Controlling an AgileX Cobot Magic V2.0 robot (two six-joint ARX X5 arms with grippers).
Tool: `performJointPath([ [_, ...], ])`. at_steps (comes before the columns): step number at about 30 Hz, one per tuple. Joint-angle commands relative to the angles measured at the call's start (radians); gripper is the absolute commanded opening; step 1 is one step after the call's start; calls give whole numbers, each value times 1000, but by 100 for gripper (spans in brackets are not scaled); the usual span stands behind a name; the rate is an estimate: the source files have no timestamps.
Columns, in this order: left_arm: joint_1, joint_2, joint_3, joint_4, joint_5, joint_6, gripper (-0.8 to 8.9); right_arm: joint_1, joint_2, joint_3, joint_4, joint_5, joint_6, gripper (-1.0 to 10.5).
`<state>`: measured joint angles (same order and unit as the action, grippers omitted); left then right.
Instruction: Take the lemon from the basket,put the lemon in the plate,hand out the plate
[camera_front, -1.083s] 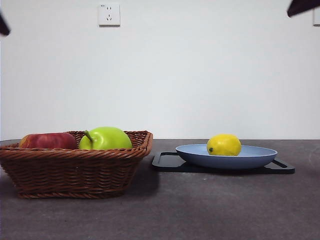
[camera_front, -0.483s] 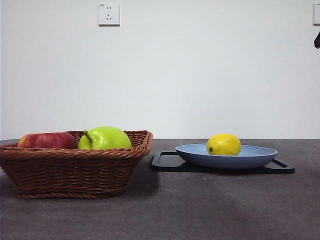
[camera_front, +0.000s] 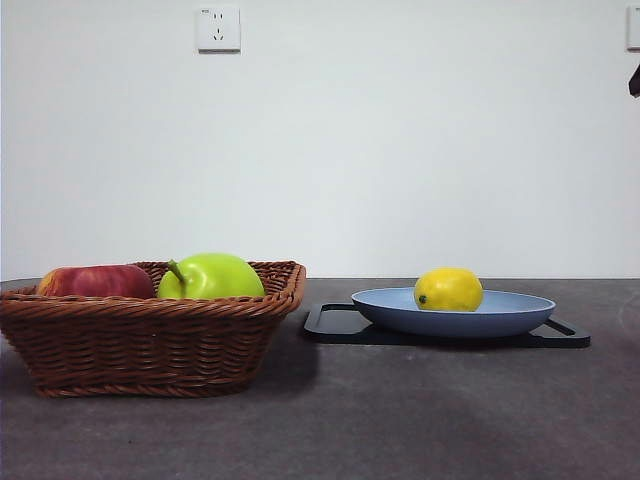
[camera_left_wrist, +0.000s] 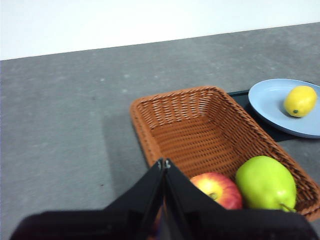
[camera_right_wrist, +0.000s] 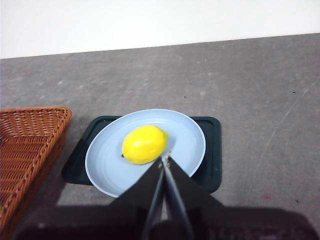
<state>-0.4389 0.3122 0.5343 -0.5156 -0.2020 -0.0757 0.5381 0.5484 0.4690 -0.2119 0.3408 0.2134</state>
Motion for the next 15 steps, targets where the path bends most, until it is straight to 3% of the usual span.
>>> performJointPath([
  [1,53,-96,7,-19,0,20,8,6,1,8,9,6,14,3],
  [10,345,-280,-79,16,-3,52,8,6,1,8,9,6,14,3],
  [15,426,-294,-205,112,-1,54,8,6,1,8,9,6,14,3],
])
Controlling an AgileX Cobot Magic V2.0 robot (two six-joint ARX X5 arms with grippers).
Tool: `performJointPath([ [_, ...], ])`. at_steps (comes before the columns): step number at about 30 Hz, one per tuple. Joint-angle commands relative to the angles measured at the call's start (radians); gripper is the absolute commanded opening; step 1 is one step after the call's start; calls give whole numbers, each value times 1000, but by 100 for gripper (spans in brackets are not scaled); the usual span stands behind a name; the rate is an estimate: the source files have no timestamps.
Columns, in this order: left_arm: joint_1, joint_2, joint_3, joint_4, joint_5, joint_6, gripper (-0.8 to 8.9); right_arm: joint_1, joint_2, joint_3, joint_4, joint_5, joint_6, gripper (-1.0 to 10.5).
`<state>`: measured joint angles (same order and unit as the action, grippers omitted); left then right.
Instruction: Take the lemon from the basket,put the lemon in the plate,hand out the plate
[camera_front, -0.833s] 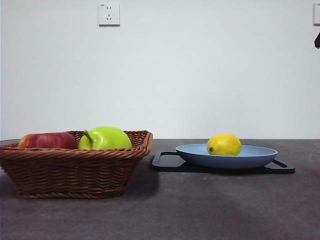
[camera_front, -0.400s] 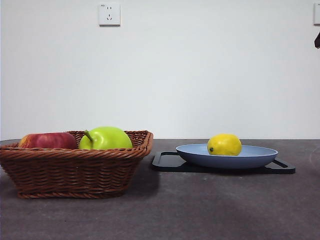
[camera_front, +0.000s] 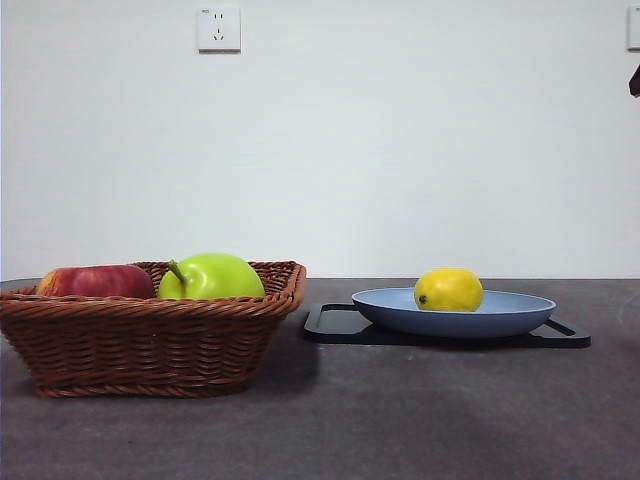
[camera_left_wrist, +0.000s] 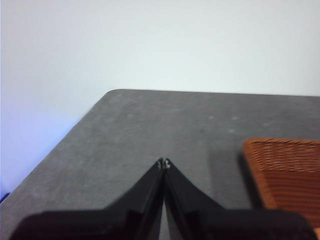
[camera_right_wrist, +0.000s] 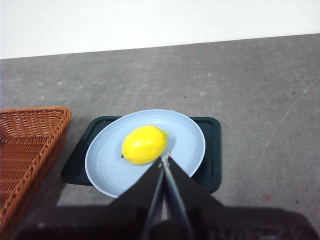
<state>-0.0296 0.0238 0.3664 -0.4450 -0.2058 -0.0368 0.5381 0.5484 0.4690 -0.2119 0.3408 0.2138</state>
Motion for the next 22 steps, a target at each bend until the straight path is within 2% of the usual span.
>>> performJointPath([
  [1,26,-5,-68,68,3,15,8,6,1,8,9,6,13,3],
  [10,37,-23,-290,206,31,14,8,6,1,8,9,6,13,3],
  [13,38,-23,-316,206,58,14,8,6,1,8,9,6,13,3],
  [22,37,-23,-339,216,56,12,8,6,1,8,9,6,13,3],
])
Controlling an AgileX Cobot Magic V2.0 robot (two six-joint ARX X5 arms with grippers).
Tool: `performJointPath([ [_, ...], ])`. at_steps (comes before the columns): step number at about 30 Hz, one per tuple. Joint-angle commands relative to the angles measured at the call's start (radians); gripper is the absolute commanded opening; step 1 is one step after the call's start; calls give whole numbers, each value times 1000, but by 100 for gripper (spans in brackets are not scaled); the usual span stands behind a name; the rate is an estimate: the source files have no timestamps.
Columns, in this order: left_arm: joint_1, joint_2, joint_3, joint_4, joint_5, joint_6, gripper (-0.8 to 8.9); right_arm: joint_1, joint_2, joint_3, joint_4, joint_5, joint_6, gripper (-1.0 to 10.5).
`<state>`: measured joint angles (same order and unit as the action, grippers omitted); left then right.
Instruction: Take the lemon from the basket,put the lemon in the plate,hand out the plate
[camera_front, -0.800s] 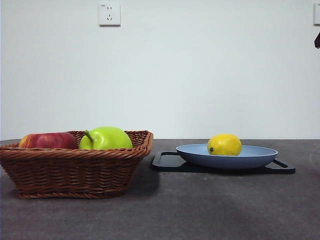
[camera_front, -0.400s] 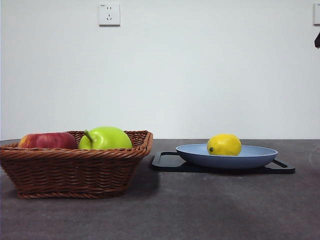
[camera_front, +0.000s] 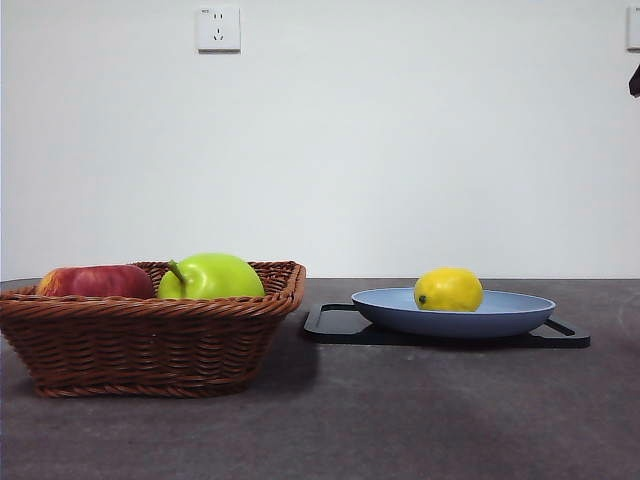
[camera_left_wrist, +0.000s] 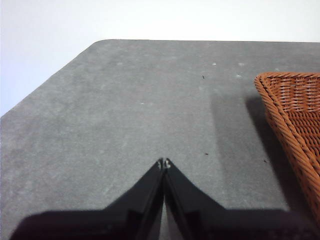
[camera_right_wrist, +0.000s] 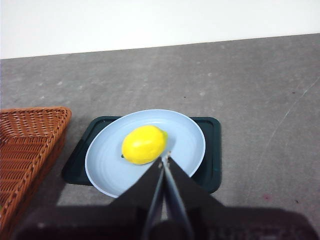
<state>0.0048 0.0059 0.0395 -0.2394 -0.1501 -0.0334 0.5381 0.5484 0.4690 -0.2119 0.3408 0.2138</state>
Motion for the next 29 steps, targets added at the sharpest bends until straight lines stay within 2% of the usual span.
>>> performJointPath([
  [1,3,-5,-12,10,0,8,8,6,1,8,9,6,13,3],
  [21,3,-2,-12,11,0,8,8,6,1,8,9,6,13,3],
  [24,3,-2,-12,11,0,8,8,6,0,8,8,39,-6,3],
  [28,3,-3,-12,11,0,8,8,-3,-66,3,-34,113,-164,3],
  [29,3,-3,-12,11,0,8,8,-13,-95,-8,-34,108,-202,3],
])
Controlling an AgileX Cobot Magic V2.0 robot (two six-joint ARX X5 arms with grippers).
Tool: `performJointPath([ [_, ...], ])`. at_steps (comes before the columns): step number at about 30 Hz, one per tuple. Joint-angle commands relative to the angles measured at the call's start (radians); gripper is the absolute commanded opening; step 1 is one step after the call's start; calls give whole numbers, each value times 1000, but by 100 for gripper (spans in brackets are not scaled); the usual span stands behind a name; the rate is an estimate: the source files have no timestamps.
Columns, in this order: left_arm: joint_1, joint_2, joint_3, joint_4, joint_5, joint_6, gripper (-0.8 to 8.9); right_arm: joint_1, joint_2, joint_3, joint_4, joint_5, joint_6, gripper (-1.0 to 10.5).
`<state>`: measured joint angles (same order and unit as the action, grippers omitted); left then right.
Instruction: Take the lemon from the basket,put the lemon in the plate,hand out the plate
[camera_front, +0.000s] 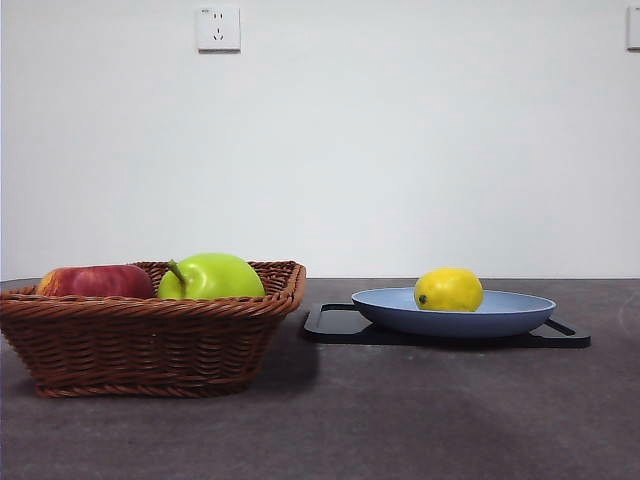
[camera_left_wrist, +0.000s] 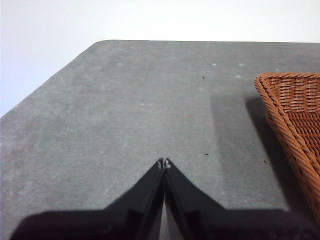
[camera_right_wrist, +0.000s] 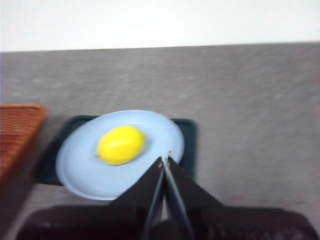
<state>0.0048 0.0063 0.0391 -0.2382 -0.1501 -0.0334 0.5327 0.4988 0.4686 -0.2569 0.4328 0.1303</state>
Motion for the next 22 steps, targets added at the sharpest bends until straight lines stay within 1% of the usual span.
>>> performJointPath([
  [1,3,-3,-11,10,0,8,8,-24,-78,-23,15,7,-149,3],
  [3,3,-3,-11,10,0,8,8,-76,-147,-65,17,-43,-169,3],
  [5,3,-3,-11,10,-1,8,8,-154,-214,-118,27,-135,-168,3],
  [7,3,-3,-11,10,-1,8,8,-251,-279,-183,60,-245,-165,3],
  [10,3,-3,-11,10,-2,8,8,-385,-365,-282,116,-369,-165,3],
  [12,3,-3,-11,10,-2,8,8,-442,-400,-331,141,-421,-162,3],
  [14,3,-3,-11,10,-2,8,8,-481,-428,-369,147,-453,-159,3],
  [16,3,-3,-11,10,-2,8,8,-505,-449,-404,147,-458,-157,3],
  [20,3,-3,-11,10,-2,8,8,-513,-473,-454,147,-458,-157,3],
  [22,3,-3,-11,10,-2,8,8,-513,-481,-460,119,-459,-156,3],
])
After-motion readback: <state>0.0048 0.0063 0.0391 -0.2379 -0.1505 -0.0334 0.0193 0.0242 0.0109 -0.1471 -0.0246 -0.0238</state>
